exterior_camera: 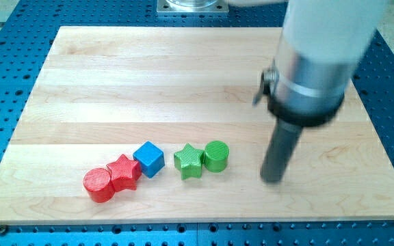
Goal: Move the blue cube above the green circle
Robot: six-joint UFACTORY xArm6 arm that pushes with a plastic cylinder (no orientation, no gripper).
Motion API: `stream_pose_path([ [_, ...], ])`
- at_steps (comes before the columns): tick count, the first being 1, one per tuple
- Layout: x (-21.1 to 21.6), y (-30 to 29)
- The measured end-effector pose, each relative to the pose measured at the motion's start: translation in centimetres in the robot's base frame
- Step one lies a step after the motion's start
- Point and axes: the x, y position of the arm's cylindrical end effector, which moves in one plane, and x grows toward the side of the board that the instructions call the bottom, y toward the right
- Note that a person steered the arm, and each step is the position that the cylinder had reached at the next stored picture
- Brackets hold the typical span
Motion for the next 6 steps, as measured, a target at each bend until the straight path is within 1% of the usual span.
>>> stream_pose_path([
  [1, 0.6, -10.1],
  [2, -4.6, -20.7],
  [3, -8.9, -23.6],
  [4, -11.3, -18.1],
  [5, -11.4, -11.2],
  [6, -13.8, -10.9],
])
